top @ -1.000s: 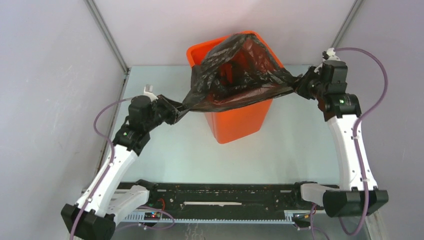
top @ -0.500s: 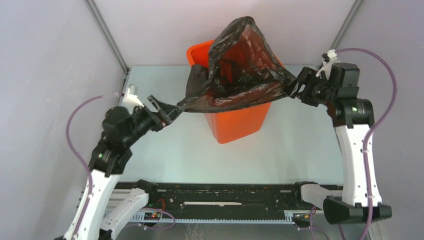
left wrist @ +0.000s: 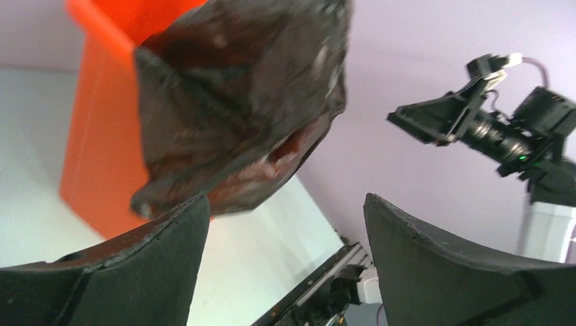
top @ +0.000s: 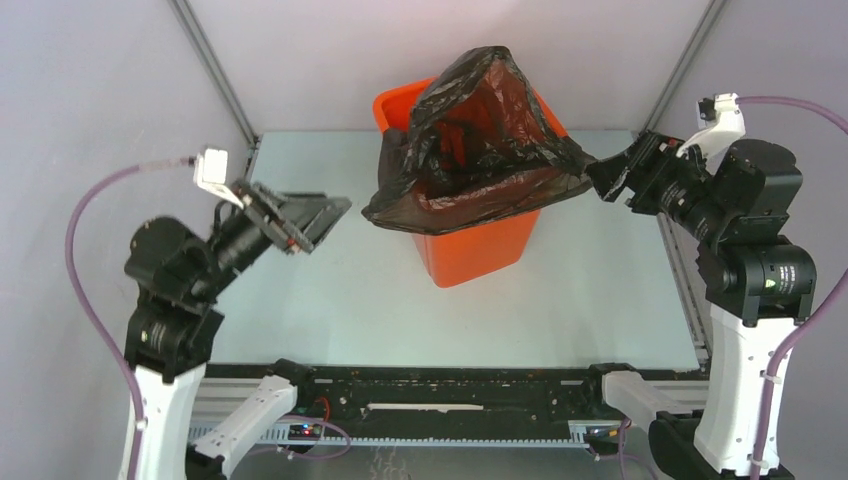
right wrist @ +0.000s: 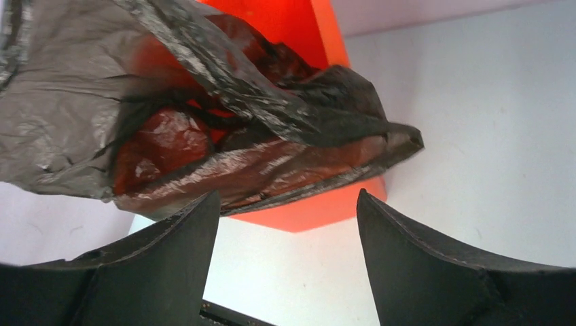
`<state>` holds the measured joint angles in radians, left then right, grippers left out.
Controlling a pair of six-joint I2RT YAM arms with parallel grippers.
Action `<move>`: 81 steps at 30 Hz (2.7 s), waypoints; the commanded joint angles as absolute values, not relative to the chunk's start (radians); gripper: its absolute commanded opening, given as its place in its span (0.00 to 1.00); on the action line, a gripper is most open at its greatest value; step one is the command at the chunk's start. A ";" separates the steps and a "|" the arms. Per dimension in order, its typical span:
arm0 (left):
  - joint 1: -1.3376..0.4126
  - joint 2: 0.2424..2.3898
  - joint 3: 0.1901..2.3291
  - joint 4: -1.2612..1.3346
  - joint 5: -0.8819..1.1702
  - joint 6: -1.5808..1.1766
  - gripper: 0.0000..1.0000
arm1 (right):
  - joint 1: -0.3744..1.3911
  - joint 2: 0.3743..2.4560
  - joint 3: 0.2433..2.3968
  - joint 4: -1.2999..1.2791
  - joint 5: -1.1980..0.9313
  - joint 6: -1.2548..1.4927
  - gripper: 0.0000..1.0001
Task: Put the trash bags into the trash bin
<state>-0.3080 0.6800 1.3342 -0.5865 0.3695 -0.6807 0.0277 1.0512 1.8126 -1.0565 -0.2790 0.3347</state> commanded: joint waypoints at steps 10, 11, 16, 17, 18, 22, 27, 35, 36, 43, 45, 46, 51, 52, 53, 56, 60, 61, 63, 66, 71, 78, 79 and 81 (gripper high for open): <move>-0.649 1.150 1.809 -0.677 0.173 -0.327 0.98 | 0.161 1.191 1.778 -0.652 -0.472 0.105 0.82; -0.673 1.167 1.824 -0.695 0.135 -0.314 0.97 | 0.161 1.206 1.775 -0.650 -0.469 0.087 0.81; -0.690 1.255 1.938 -0.821 -0.078 -0.344 0.70 | 0.160 1.258 1.782 -0.611 -0.455 0.077 0.66; -0.690 1.273 1.962 -0.836 -0.086 -0.344 0.67 | 0.160 1.267 1.782 -0.600 -0.465 0.083 0.53; -0.690 1.287 1.980 -0.845 -0.087 -0.342 0.66 | 0.161 1.273 1.782 -0.587 -0.475 0.089 0.41; -0.670 1.313 2.002 -0.842 -0.111 -0.365 0.39 | 0.163 1.289 1.765 -0.519 -0.509 0.131 0.37; -0.564 1.338 2.002 -0.818 -0.078 -0.430 0.16 | 0.112 1.312 1.735 -0.391 -0.521 0.228 0.10; -0.438 1.419 2.001 -0.731 -0.053 -0.434 0.02 | 0.044 1.458 1.762 -0.309 -0.490 0.288 0.00; -0.422 1.431 2.000 -0.720 -0.044 -0.436 0.01 | 0.042 1.474 1.764 -0.299 -0.480 0.296 0.00; -0.335 1.533 2.026 -0.660 -0.022 -0.459 0.00 | 0.020 1.607 1.825 -0.245 -0.496 0.321 0.00; -0.321 1.561 2.038 -0.645 -0.030 -0.457 0.02 | 0.012 1.647 1.845 -0.222 -0.515 0.346 0.00; -0.316 1.580 2.046 -0.641 -0.031 -0.453 0.03 | 0.010 1.666 1.857 -0.207 -0.526 0.360 0.00; -0.290 1.665 2.122 -0.612 -0.034 -0.449 0.06 | 0.008 1.762 1.909 -0.147 -0.573 0.426 0.00; -0.285 1.682 2.140 -0.604 -0.031 -0.449 0.08 | 0.008 1.776 1.915 -0.133 -0.579 0.444 0.00; -0.281 1.698 2.154 -0.592 -0.030 -0.449 0.10 | 0.008 1.792 1.925 -0.120 -0.583 0.460 0.00; -0.261 1.741 2.188 -0.556 -0.017 -0.467 0.13 | 0.008 1.851 1.986 -0.118 -0.599 0.508 0.00; -0.233 1.791 2.213 -0.500 -0.008 -0.527 0.19 | 0.008 1.937 2.105 -0.154 -0.606 0.559 0.00; -0.226 1.804 2.216 -0.489 0.005 -0.542 0.20 | 0.008 1.958 2.131 -0.163 -0.606 0.567 0.00; -0.219 1.833 2.228 -0.473 0.033 -0.574 0.20 | 0.008 1.995 2.179 -0.194 -0.600 0.579 0.06; -0.208 1.881 2.246 -0.459 0.078 -0.623 0.21 | 0.008 2.043 2.223 -0.241 -0.603 0.593 0.10; -0.185 1.945 2.247 -0.480 0.127 -0.735 0.08 | -0.027 2.060 2.204 -0.280 -0.597 0.617 0.05; -0.151 2.013 2.236 -0.535 0.222 -0.852 0.06 | -0.034 2.059 2.150 -0.343 -0.615 0.614 0.04; -0.151 2.014 2.231 -0.545 0.233 -0.855 0.06 | -0.034 2.059 2.142 -0.351 -0.623 0.616 0.04; -0.150 1.998 2.186 -0.556 0.257 -0.859 0.06 | -0.031 2.049 2.113 -0.350 -0.642 0.624 0.04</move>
<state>-0.1719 2.0171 2.1994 -0.5365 0.2024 -0.8082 -0.0292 2.0613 2.1487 -0.3229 -0.6147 0.6052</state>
